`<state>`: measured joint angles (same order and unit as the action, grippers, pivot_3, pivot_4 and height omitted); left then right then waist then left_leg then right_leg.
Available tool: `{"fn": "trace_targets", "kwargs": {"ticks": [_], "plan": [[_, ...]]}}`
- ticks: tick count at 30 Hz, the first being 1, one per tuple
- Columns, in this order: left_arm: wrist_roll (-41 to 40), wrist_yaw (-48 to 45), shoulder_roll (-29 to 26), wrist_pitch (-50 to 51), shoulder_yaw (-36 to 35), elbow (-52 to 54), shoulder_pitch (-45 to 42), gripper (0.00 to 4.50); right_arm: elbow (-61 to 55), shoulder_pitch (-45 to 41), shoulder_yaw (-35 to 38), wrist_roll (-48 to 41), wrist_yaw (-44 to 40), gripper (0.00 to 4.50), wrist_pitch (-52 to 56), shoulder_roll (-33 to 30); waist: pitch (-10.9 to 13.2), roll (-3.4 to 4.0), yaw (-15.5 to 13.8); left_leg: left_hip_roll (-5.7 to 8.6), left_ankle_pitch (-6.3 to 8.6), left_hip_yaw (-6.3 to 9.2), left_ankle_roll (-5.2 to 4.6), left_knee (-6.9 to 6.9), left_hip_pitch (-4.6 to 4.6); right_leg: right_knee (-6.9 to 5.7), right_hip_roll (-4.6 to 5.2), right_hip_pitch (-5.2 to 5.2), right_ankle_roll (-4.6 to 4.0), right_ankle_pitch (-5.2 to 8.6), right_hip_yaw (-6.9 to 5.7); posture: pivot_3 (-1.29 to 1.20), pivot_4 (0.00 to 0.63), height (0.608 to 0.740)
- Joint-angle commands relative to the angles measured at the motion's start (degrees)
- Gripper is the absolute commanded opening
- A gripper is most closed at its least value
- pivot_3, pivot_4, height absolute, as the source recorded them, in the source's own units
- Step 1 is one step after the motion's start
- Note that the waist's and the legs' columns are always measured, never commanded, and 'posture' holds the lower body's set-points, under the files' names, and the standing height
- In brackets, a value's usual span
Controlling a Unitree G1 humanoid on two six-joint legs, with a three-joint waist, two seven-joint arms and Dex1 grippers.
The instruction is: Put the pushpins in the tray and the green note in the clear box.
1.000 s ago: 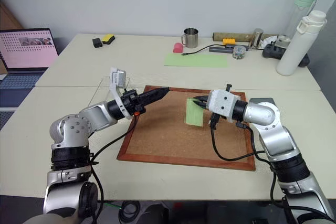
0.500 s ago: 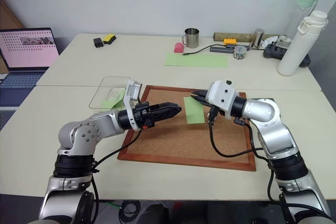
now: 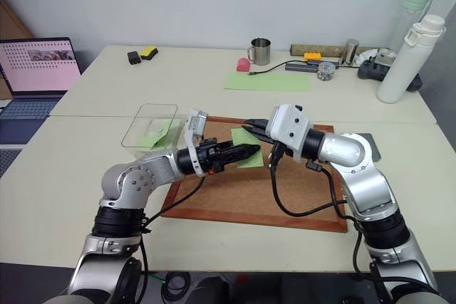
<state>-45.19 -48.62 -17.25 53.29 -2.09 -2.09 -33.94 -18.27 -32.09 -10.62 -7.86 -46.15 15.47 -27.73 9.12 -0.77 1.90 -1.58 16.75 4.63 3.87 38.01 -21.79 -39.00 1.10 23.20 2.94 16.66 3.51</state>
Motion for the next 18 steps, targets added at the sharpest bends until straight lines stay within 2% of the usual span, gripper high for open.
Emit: {"fn": "trace_targets", "kwargs": {"ticks": [1, 8, 13, 18], "plan": [[-2.1, 0.5, 0.38, 0.56, -1.66, 1.98, -0.4, 1.64, -2.13, 0.29, 0.39, 0.06, 0.61, 0.0, -0.23, -0.3, 0.0, 0.0, 0.01, 0.0, 0.0, 0.0, 0.0, 0.0, 0.0, 0.0, 0.0, 0.0, 0.0, 0.0, 0.0, 0.0, 0.15, 0.74], [-2.58, 0.22, -0.19, 0.84, -1.44, 2.62, 0.12, 0.02, -1.64, 0.53, 0.54, 0.52, 0.74, 0.0, -0.39, -0.85, 0.0, 0.0, 0.0, 0.0, 0.0, 0.0, -0.01, 0.0, 0.0, 0.0, 0.0, 0.0, 0.0, 0.0, 0.0, 0.0, 0.15, 0.74], [-1.95, 0.34, -0.52, 0.59, -1.14, 2.25, 0.3, 0.02, -1.63, 0.81, 0.86, 0.75, 0.96, 0.0, -0.39, -1.13, 0.0, 0.0, 0.01, 0.0, 0.0, 0.0, 0.0, 0.0, 0.0, 0.0, 0.0, 0.0, 0.0, 0.0, 0.0, 0.0, 0.15, 0.74], [2.11, 2.63, -0.82, -1.62, -0.97, -2.9, -1.05, 0.02, -3.14, 1.77, 2.77, 0.15, 2.0, 0.0, 0.89, -1.66, 0.0, 0.0, -0.01, 0.0, 0.0, 0.0, 0.0, 0.0, 0.0, 0.0, 0.0, 0.0, 0.0, 0.0, 0.0, 0.0, 0.15, 0.74]]}}
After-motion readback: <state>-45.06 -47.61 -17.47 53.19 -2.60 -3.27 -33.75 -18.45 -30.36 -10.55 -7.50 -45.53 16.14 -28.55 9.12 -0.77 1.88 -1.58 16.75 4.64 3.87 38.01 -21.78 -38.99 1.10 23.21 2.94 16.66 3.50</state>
